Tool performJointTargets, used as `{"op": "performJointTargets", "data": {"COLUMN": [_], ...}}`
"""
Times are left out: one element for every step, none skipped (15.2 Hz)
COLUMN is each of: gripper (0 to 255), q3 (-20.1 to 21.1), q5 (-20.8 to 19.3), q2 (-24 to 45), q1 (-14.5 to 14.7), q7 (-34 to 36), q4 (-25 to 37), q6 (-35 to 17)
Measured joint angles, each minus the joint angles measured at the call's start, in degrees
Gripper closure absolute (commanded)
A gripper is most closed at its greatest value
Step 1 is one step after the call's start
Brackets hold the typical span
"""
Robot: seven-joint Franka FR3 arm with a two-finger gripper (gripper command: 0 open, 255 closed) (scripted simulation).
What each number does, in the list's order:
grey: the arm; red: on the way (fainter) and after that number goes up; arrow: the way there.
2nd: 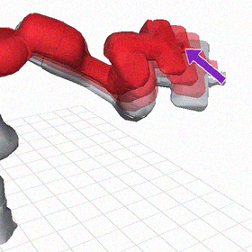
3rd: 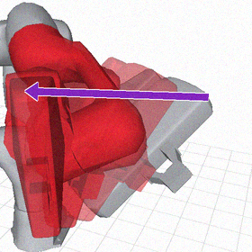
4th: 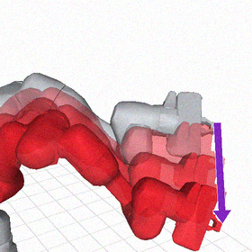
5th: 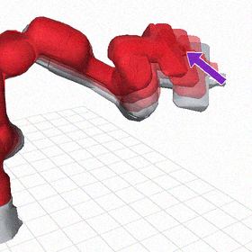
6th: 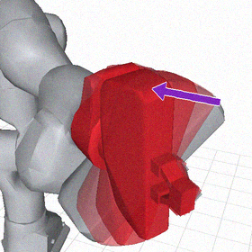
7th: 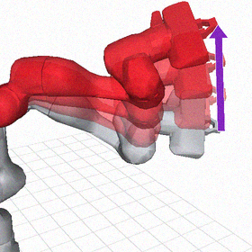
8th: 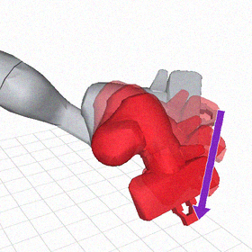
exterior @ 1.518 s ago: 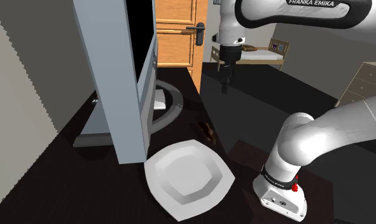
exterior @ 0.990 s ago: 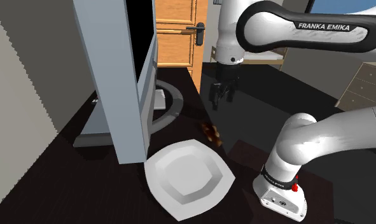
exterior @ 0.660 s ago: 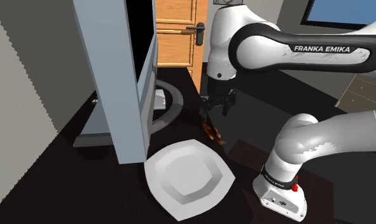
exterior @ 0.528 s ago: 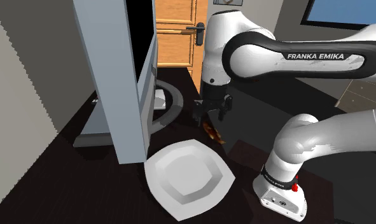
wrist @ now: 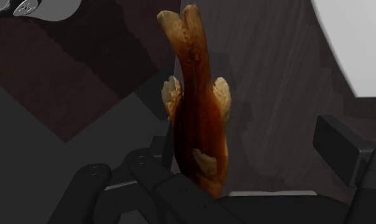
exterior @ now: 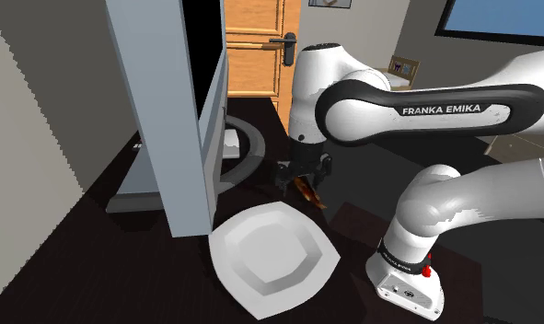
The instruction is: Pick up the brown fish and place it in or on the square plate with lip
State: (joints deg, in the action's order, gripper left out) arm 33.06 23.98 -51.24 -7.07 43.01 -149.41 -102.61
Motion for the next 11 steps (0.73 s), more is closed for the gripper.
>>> {"op": "performJointTargets", "data": {"gripper": [0, 0, 0, 0, 0, 0, 255, 255, 255, 255, 255], "q3": [0.1, 0.12, 0.13, 0.14, 0.14, 0.14, 0.14, 0.07, -0.04, -0.13, 0.07], "q5": [0.08, 0.11, 0.12, 0.13, 0.14, 0.14, 0.14, -0.25, -1.58, -1.93, -1.03], "q2": [0.06, 0.04, 0.03, 0.04, 0.04, 0.04, 0.04, -0.02, -0.12, -0.2, -0.02], "q1": [-0.01, 0.02, 0.02, 0.02, 0.02, 0.02, 0.02, -0.02, -0.05, -0.06, -0.03], "q7": [-0.04, -0.05, -0.06, -0.06, -0.06, -0.06, -0.06, -0.06, -0.07, -0.12, -0.05], "q4": [-0.24, -0.34, -0.38, -0.4, -0.4, -0.4, -0.4, -0.35, -0.22, -0.09, -0.23], "q6": [-0.31, -0.39, -0.43, -0.45, -0.46, -0.46, -0.46, -0.44, -0.35, -0.29, -0.46]}}
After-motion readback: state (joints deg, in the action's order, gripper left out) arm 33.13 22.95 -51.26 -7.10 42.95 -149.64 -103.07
